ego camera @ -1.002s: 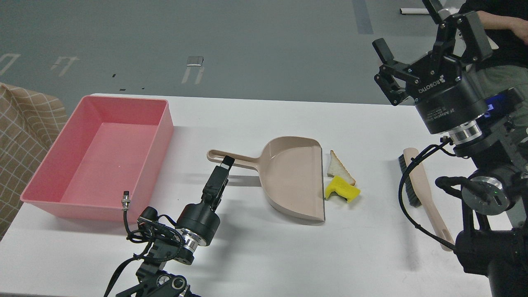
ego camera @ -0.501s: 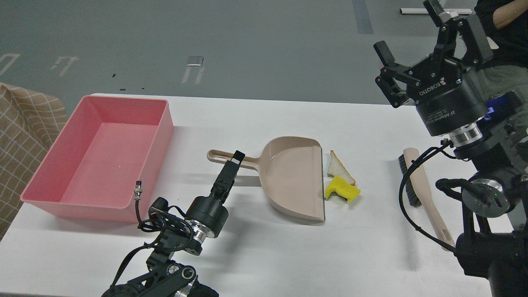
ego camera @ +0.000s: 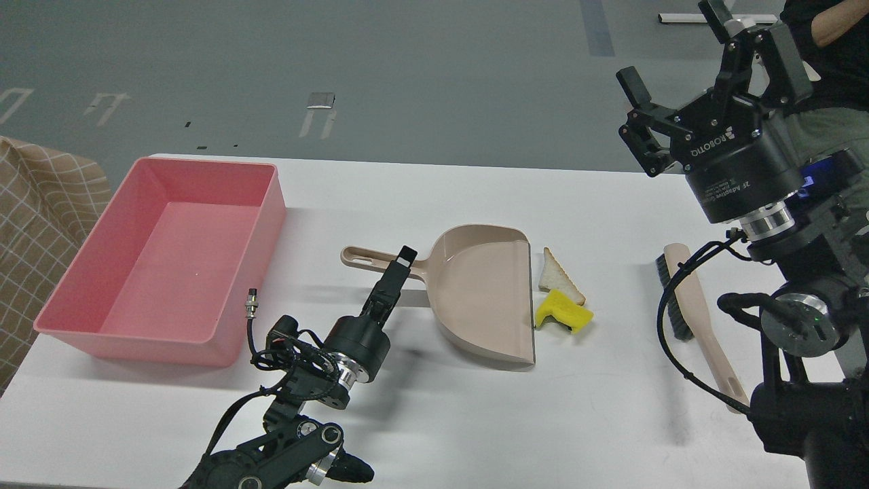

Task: Sweep and dump garbage into bin
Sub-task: 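Close the left gripper on the beige dustpan handle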

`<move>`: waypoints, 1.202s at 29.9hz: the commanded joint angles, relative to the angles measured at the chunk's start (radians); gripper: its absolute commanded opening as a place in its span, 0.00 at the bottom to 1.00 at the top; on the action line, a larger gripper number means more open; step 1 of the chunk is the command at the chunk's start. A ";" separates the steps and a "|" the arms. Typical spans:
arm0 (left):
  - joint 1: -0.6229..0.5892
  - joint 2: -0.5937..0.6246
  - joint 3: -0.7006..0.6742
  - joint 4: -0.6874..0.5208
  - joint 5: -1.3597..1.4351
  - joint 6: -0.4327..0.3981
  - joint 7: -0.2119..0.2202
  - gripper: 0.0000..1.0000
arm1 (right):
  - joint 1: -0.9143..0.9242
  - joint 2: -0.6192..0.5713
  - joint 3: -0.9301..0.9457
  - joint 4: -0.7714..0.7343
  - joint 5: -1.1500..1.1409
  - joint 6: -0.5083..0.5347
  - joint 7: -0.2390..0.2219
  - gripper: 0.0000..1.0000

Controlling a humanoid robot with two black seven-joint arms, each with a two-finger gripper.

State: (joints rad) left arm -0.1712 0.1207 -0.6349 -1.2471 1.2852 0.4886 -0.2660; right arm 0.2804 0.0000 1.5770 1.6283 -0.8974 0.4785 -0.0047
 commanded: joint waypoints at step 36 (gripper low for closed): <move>-0.080 -0.013 0.037 0.138 -0.004 0.000 -0.010 0.96 | -0.003 0.000 0.005 -0.001 0.000 -0.014 0.000 1.00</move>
State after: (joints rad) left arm -0.2496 0.1080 -0.5984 -1.1113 1.2799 0.4887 -0.2751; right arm 0.2778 0.0000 1.5801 1.6319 -0.8974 0.4648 -0.0046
